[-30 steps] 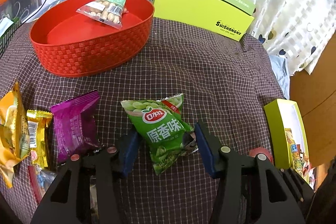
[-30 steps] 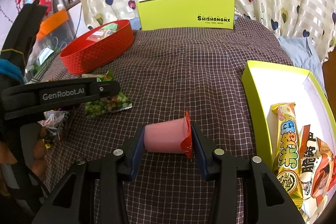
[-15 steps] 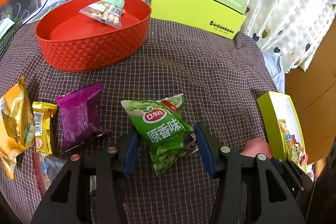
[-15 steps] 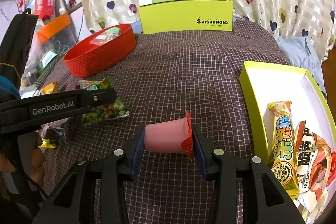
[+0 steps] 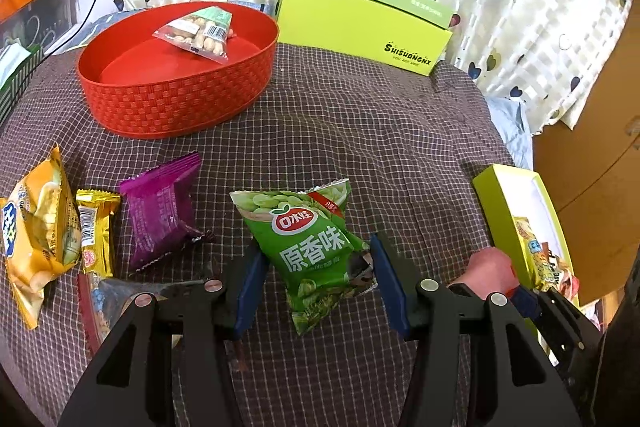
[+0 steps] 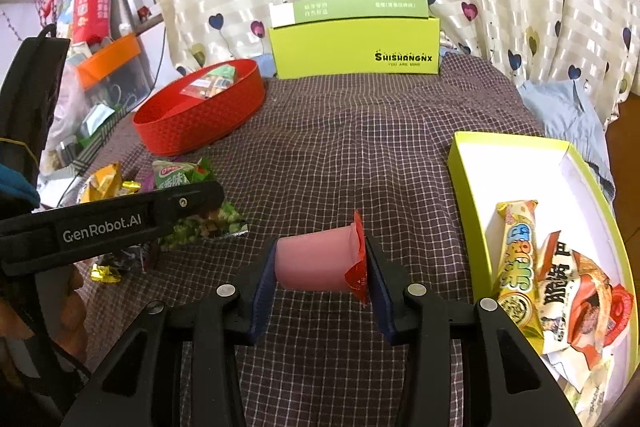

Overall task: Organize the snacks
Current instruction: 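Hold the jelly cup in the right tool while the left tool moves over the green pea snack bag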

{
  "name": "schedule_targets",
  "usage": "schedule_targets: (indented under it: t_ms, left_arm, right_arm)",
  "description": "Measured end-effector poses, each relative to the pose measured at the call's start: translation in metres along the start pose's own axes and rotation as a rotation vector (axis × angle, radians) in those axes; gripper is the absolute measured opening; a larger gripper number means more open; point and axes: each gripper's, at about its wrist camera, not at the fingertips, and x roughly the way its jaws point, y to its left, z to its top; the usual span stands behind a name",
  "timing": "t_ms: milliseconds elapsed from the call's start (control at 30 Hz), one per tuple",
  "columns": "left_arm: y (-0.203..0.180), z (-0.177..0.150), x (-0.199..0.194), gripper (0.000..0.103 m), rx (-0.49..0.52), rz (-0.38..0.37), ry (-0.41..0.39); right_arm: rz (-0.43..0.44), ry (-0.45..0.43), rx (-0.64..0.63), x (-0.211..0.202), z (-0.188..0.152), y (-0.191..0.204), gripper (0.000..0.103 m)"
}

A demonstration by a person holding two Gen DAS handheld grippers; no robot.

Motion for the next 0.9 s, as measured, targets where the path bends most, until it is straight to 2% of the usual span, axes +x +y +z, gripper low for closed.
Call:
schedule_targets:
  t_ms: [400, 900]
  left_arm:
    - [-0.015, -0.006, -0.024, 0.053, 0.034, -0.02, -0.029]
    - [-0.055, -0.014, -0.045, 0.053, 0.108, -0.078, -0.056]
  right_arm:
    - [-0.017, -0.042, 0.01, -0.029, -0.005, -0.002, 0.041]
    - [-0.053, -0.079, 0.044, -0.061, -0.019, -0.017, 0.041]
